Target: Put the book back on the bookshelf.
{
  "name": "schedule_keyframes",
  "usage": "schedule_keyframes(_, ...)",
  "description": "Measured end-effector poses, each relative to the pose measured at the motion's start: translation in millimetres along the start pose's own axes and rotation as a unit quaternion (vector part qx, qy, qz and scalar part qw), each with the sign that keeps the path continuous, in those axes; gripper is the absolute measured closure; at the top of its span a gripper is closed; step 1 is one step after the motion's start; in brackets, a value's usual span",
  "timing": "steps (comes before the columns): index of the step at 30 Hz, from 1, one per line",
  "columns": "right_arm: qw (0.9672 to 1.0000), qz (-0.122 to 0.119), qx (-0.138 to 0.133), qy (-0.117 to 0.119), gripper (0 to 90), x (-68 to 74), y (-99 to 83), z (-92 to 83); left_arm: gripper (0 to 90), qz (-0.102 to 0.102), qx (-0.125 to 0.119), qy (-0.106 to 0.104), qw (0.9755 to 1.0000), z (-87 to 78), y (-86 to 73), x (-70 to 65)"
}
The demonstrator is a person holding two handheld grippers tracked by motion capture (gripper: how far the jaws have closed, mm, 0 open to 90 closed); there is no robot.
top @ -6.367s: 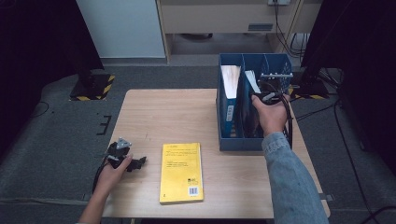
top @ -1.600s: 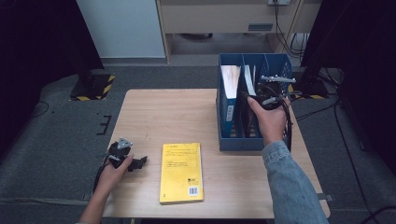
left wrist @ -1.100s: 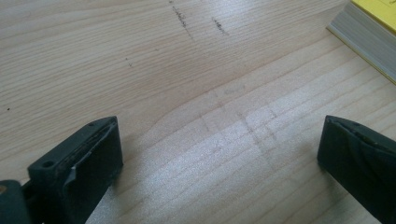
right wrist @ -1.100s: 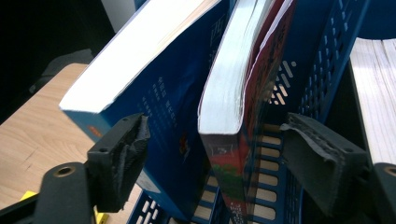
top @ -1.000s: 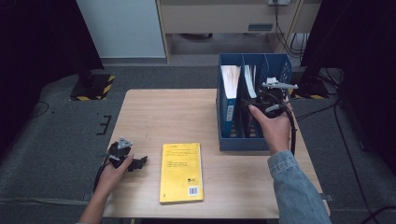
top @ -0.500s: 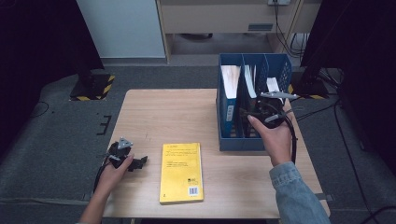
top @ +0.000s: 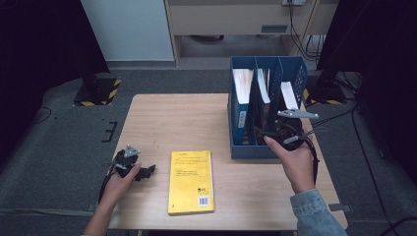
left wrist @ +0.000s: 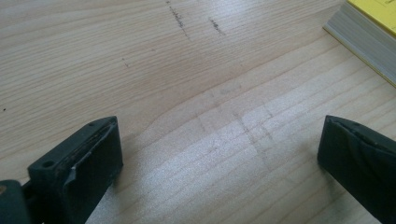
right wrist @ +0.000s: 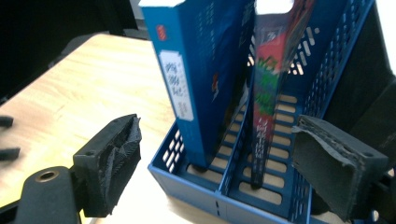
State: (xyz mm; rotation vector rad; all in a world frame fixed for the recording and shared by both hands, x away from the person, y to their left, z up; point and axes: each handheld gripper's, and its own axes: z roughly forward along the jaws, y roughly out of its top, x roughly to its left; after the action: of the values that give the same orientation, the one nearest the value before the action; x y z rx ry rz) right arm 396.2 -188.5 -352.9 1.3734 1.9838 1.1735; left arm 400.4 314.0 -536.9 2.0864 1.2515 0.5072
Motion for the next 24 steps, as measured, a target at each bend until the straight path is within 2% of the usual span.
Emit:
schedule_keyframes(8, 0.9997, -0.021, 0.008, 0.011, 14.6, 17.7, -29.2, 3.0, 0.0, 0.001, 0.001, 0.0, 1.0, -0.3, -0.1, -0.2)
schedule_keyframes(12, 0.9988, -0.024, 0.017, 0.039, 13.4, 27.5, -42.5, 6.4, 0.0, 0.001, 0.001, -0.001, 1.0, -0.3, 0.0, -0.2)
schedule_keyframes(14, 0.9983, -0.031, 0.022, 0.045, 12.6, 31.3, -49.2, 9.1, 0.0, 0.001, 0.002, -0.001, 1.0, -0.3, 0.3, -0.1)
schedule_keyframes(16, 0.9981, -0.028, 0.027, 0.048, 12.6, 35.4, -55.8, 12.5, 0.0, 0.003, 0.003, 0.0, 1.0, -0.2, 0.7, 0.1)
schedule_keyframes(20, 0.9967, -0.053, 0.04, 0.045, 11.4, 46.3, -66.8, 19.4, 0.0, 0.001, 0.001, 0.001, 1.0, -0.1, 0.3, -0.4)
schedule_keyframes(24, 0.9944, -0.071, 0.051, 0.058, 11.4, 59.9, -73.0, 23.2, 0.0, -0.001, 0.0, 0.004, 1.0, -0.2, -0.1, -1.4)
